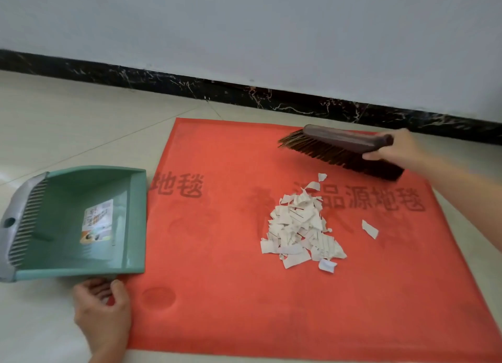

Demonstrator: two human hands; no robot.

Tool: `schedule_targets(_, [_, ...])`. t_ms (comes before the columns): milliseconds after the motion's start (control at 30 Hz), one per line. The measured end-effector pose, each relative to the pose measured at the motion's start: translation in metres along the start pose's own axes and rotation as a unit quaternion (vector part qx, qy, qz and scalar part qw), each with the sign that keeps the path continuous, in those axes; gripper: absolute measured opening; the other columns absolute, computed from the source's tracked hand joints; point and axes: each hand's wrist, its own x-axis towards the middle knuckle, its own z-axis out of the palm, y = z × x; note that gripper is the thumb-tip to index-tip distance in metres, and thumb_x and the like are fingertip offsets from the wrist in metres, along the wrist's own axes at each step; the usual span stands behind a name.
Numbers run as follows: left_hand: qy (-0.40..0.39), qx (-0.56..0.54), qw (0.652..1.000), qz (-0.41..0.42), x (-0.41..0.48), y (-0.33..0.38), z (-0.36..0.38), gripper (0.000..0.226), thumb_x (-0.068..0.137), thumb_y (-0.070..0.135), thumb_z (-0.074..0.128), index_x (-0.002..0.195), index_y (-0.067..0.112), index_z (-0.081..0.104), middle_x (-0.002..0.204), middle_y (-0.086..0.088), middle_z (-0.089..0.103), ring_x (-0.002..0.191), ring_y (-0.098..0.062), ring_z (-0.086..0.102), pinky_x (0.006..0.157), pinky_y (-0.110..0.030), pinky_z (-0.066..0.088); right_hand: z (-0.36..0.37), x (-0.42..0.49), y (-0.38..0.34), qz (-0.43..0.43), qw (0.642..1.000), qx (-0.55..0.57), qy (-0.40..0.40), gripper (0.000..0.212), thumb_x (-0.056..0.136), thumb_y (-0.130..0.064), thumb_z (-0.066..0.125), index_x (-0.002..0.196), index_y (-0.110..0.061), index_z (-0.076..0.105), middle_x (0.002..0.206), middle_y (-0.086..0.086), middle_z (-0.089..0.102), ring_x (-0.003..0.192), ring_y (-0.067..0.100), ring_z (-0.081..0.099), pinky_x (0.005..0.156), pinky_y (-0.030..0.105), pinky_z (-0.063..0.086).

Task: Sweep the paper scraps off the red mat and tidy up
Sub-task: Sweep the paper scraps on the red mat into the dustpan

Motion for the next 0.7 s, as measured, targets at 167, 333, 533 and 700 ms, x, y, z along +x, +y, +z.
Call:
schedule_targets(167, [-0.002, -0.018, 1.0, 0.003, -0.001, -0.002, 0.004, 0.034, 0.078, 0.034, 0.052, 0.101, 0.009, 0.049, 0.092, -0.026, 0.066, 0.058, 0.022, 0.052, 0.062, 0.005, 0.038, 0.053, -0.064, 0.007, -0.044, 0.998, 0.028, 0.035, 0.022, 0.073, -0.019, 0.082, 0.066, -0.011, 0.063, 0.065, 0.006, 0.061, 0.06, 0.017, 0.051, 0.053, 0.03, 0.032])
schedule_targets(333, [0.0, -0.01, 1.0, 0.008, 0.002, -0.007, 0.003, 0.022, 0.079, 0.038, 0.051, 0.094, 0.023, 0.044, 0.089, -0.022, 0.064, 0.059, 0.021, 0.052, 0.062, 0.003, 0.038, 0.065, -0.083, 0.012, -0.059, 0.997, 0.042, 0.038, 0.029, 0.073, -0.022, 0.081, 0.064, -0.004, 0.06, 0.062, 0.013, 0.061, 0.057, 0.017, 0.047, 0.054, 0.032, 0.033])
schedule_targets(533, [0.007, -0.009, 1.0, 0.006, 0.0, -0.006, 0.002, 0.014, 0.081, 0.037, 0.052, 0.083, 0.039, 0.038, 0.083, -0.004, 0.056, 0.059, 0.021, 0.052, 0.062, 0.002, 0.04, 0.035, -0.109, 0.006, -0.069, 0.992, 0.037, 0.098, 0.028, 0.075, -0.024, 0.081, 0.064, -0.01, 0.059, 0.06, 0.005, 0.059, 0.057, 0.015, 0.048, 0.053, 0.027, 0.033])
schedule_targets(700, [-0.016, -0.044, 0.999, -0.014, 0.0, -0.007, 0.001, 0.012, 0.081, 0.043, 0.051, 0.083, 0.041, 0.039, 0.073, 0.023, 0.051, 0.057, 0.019, 0.052, 0.06, -0.001, 0.042, 0.0, -0.137, 0.042, -0.026, 0.974, -0.009, 0.226, 0.022, 0.079, -0.029, 0.077, 0.074, -0.015, 0.061, 0.061, -0.001, 0.057, 0.066, 0.021, 0.055, 0.06, 0.023, 0.029])
